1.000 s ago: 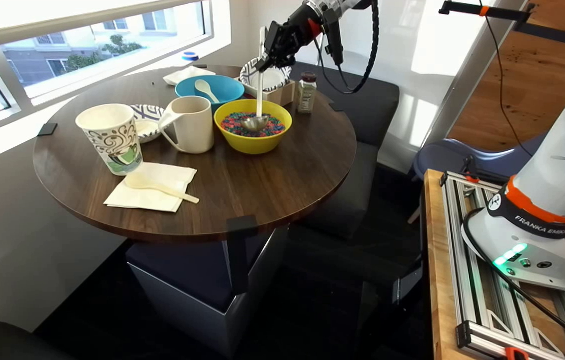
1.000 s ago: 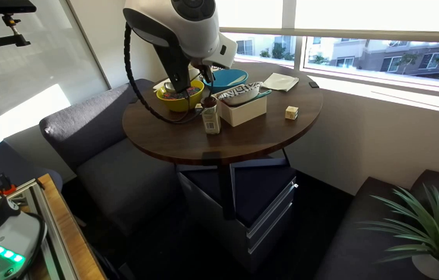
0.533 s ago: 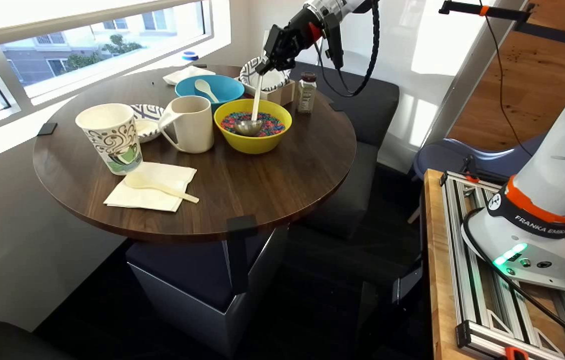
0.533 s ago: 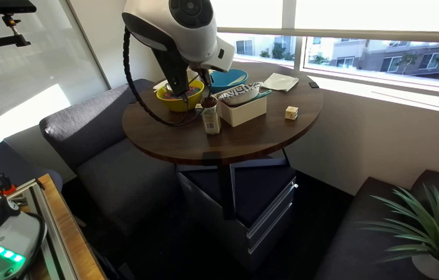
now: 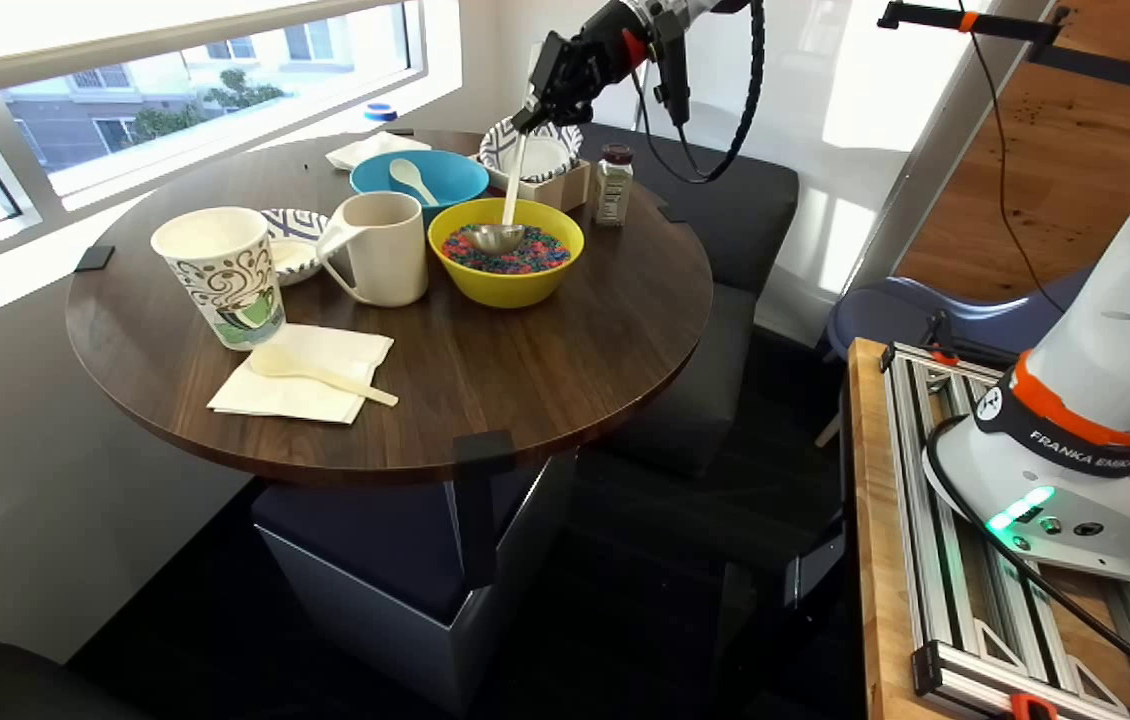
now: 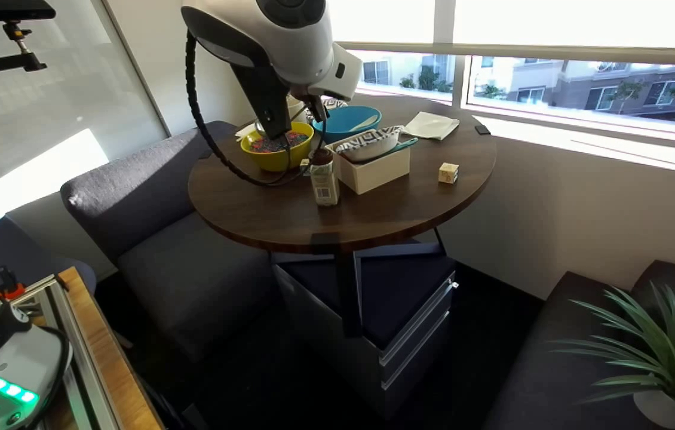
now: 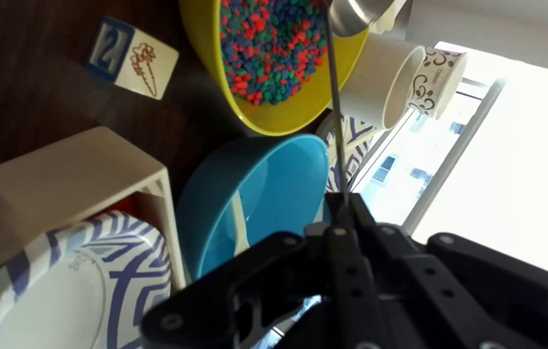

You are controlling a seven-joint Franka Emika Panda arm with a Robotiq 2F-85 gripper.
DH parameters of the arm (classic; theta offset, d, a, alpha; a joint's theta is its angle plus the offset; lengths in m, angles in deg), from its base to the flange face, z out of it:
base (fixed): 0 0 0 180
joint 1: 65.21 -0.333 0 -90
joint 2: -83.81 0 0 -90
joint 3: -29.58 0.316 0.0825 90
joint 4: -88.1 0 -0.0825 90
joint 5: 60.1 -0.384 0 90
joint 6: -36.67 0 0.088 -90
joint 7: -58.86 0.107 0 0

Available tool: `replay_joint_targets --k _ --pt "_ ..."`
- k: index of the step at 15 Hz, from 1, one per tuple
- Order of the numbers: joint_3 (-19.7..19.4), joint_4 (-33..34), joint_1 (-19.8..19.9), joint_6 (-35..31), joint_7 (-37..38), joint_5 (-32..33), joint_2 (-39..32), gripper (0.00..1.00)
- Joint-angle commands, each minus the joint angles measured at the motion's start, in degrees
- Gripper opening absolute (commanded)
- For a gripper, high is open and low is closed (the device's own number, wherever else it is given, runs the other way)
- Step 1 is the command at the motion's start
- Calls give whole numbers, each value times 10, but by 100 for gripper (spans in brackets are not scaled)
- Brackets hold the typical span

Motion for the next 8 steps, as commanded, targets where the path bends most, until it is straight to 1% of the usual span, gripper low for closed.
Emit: replay_joint_targets --k 1,2,3,6,8 --pt "-12 -3 -2 21 48 33 37 4" --pt "-13 0 -2 27 58 39 42 4" --pt "-14 4 -4 24 71 59 48 3" --pt "-13 26 -9 24 134 154 64 4" --pt "-7 44 -17 -4 164 219 73 4"
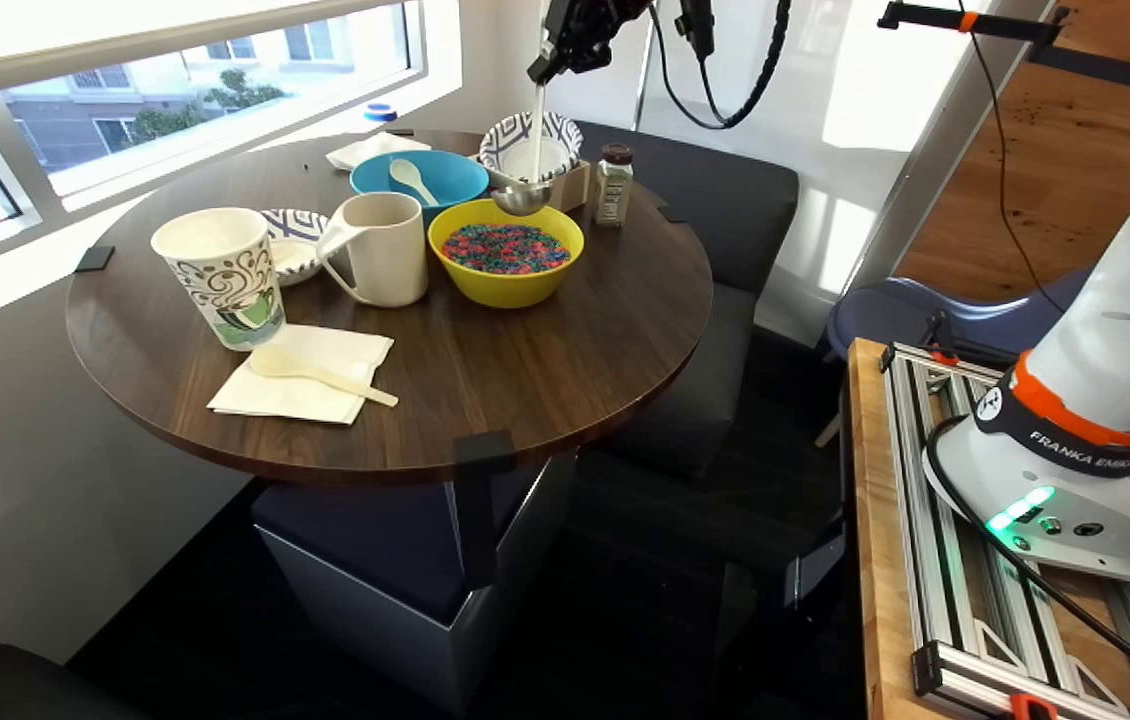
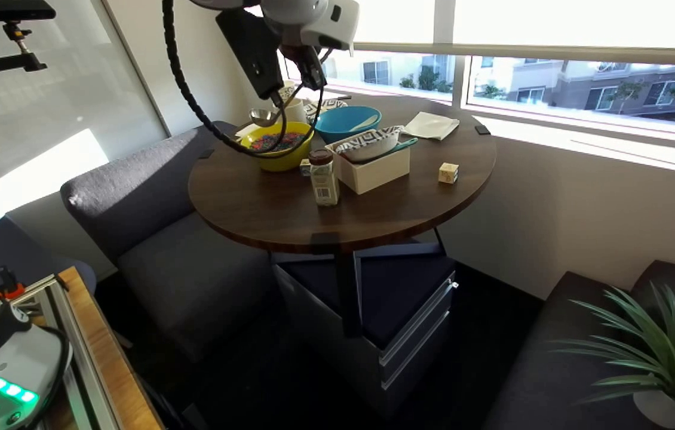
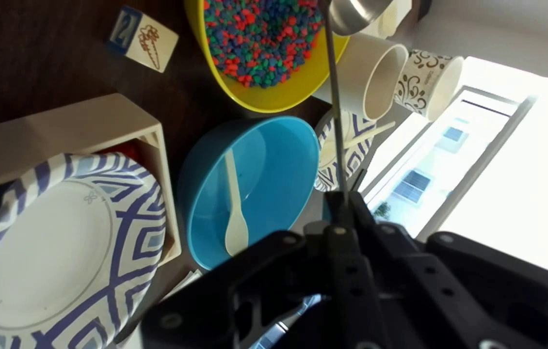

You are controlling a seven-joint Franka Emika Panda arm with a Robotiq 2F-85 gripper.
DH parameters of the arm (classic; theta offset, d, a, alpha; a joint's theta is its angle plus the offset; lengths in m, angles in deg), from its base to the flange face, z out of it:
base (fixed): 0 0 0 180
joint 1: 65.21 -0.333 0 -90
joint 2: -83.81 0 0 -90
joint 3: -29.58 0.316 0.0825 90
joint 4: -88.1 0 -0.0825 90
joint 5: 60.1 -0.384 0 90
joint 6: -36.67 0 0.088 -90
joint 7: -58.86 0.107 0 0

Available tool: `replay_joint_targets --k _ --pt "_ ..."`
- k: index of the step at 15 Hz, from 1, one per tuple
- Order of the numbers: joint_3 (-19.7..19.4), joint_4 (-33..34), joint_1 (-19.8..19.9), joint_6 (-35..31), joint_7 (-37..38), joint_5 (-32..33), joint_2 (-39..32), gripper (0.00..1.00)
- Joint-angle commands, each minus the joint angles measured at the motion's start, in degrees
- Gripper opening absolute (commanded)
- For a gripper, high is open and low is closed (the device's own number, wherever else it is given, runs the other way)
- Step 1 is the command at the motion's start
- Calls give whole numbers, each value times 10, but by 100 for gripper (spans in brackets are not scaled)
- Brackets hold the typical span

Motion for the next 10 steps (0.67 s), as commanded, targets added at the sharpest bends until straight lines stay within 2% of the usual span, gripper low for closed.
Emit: replay_joint_targets --k 1,2,6,8,10 --pt "5 24 -19 -21 60 106 21 4" --pt "9 25 -25 -23 72 133 26 4" --pt "34 0 -56 -140 73 232 52 4" --pt "47 -18 -71 -211 60 264 57 4" --pt "57 -37 -86 -262 42 266 63 3"
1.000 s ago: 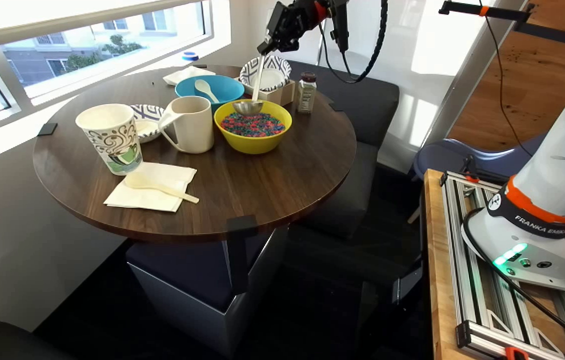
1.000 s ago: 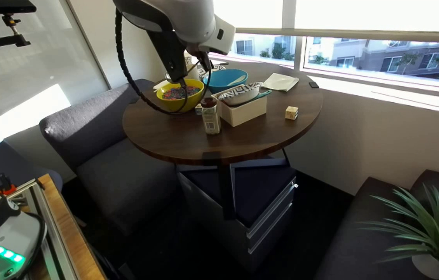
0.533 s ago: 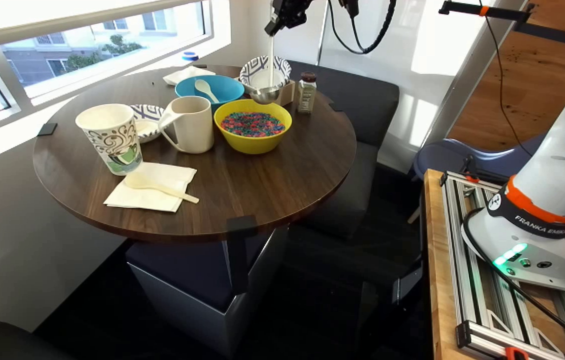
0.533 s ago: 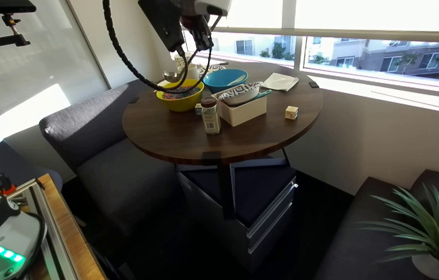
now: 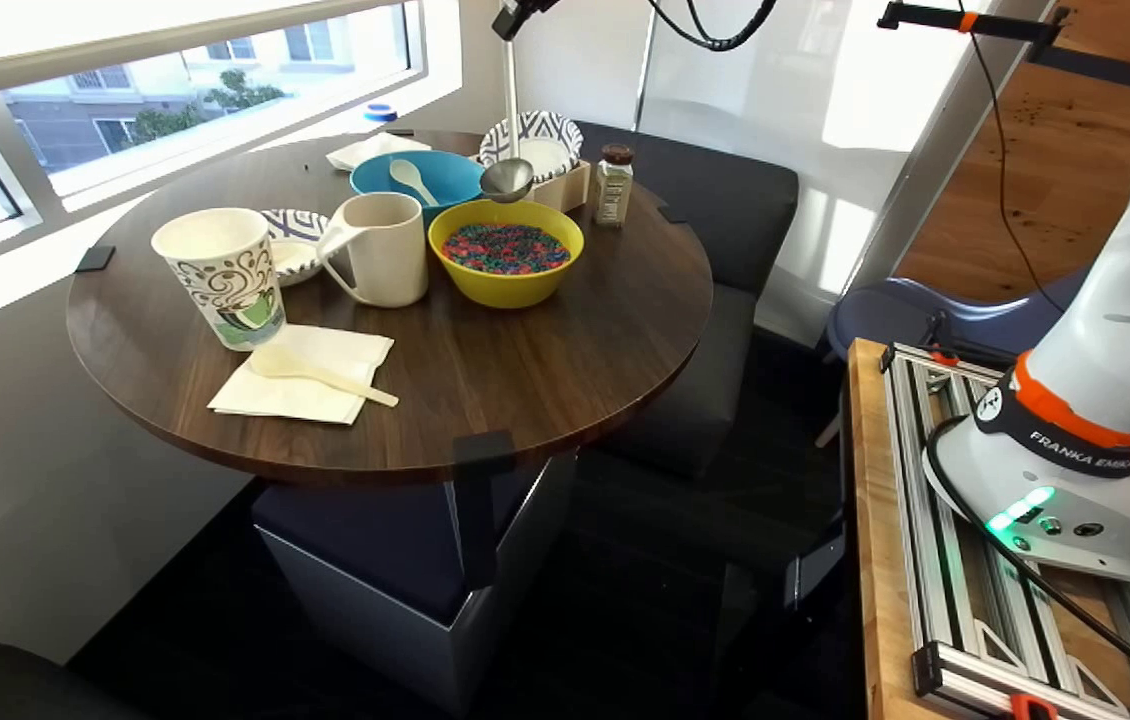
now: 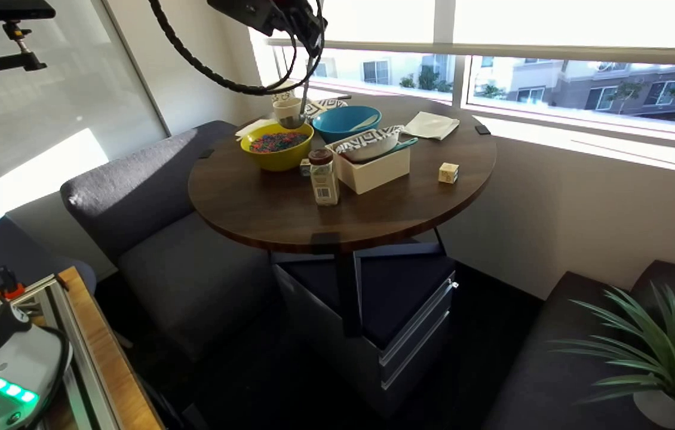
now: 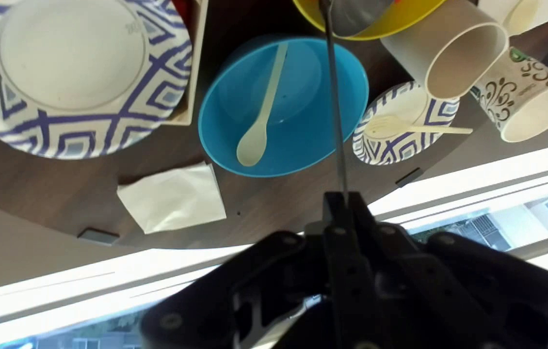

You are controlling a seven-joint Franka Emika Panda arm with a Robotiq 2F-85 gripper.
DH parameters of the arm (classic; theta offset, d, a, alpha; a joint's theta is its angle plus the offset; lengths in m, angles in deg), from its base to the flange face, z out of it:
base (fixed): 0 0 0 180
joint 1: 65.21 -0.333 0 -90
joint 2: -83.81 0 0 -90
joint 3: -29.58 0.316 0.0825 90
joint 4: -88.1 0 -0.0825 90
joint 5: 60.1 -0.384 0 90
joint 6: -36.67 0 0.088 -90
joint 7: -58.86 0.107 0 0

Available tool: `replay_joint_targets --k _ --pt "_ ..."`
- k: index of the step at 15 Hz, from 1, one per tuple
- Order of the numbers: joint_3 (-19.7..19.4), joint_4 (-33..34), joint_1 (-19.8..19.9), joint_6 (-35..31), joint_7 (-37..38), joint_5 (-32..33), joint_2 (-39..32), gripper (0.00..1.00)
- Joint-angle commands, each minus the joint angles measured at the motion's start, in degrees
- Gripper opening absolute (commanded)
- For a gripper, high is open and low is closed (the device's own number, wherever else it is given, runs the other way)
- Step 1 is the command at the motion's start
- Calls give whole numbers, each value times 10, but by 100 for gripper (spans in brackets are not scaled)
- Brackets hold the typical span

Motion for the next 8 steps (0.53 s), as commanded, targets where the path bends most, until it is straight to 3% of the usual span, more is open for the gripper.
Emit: replay_joint_targets --k 1,2,7,8 --pt "13 -50 -23 -56 -20 12 31 4" --pt "7 -17 -19 -43 -5 9 5 4" --pt "8 -32 -27 -46 -10 10 17 2" --pt "12 -38 -27 -63 9 48 18 3"
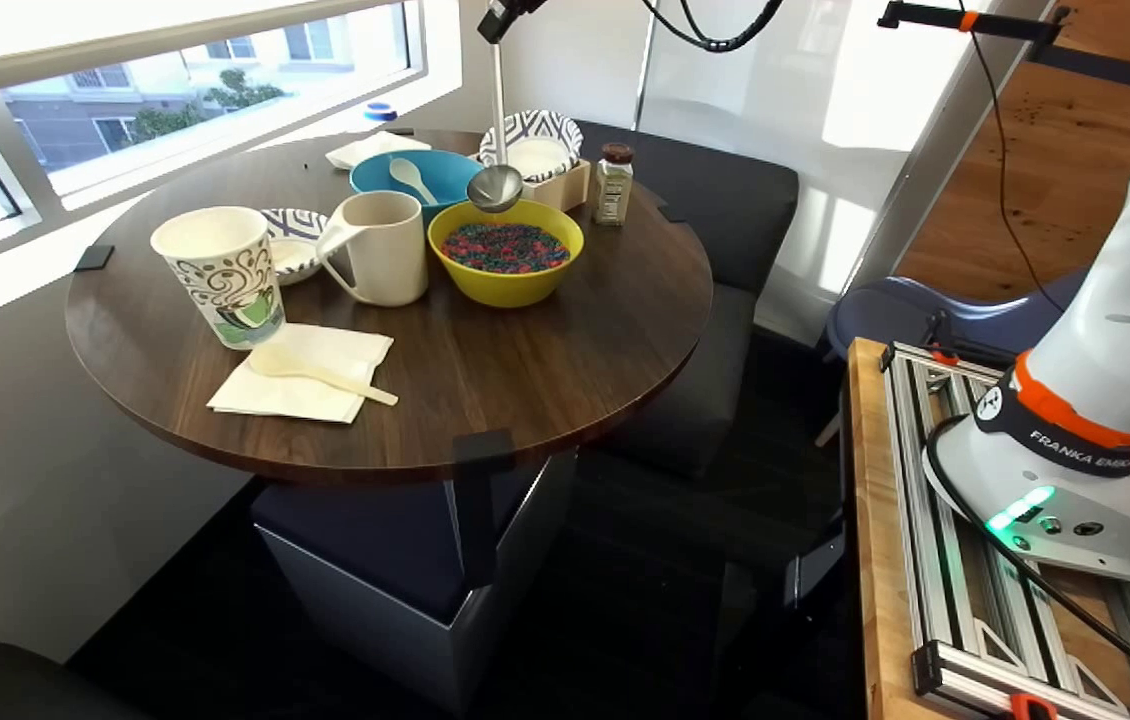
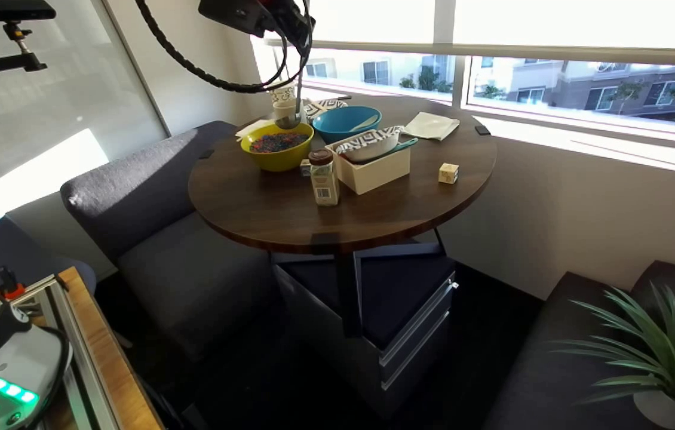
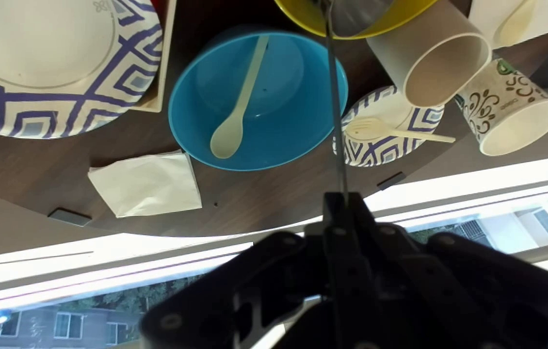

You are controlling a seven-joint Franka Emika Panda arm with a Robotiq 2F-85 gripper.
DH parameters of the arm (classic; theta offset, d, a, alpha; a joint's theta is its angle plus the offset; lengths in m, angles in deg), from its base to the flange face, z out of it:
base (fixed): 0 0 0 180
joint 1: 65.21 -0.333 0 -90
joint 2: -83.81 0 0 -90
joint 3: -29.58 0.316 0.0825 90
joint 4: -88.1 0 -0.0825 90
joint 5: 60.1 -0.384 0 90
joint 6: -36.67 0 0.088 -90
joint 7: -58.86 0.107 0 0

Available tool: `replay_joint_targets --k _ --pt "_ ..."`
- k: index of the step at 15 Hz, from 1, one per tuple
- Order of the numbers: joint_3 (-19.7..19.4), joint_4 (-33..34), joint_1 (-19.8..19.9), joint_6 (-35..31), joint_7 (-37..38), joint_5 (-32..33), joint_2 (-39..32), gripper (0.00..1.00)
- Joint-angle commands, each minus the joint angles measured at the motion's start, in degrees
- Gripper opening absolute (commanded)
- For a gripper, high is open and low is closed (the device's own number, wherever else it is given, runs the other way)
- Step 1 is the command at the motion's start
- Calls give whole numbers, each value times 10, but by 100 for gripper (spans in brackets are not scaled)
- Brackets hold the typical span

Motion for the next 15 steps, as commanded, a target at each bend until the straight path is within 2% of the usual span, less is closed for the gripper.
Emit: replay_joint_targets --k 1,5,8,11,15 --pt "6 -12 -11 -18 29 62 9 2" --pt "31 -24 -29 -29 82 218 25 2" --pt "52 -39 -40 -86 141 336 26 2" --pt "73 -67 -30 -135 253 478 34 2" --pt "91 -83 -12 -124 404 668 56 2"
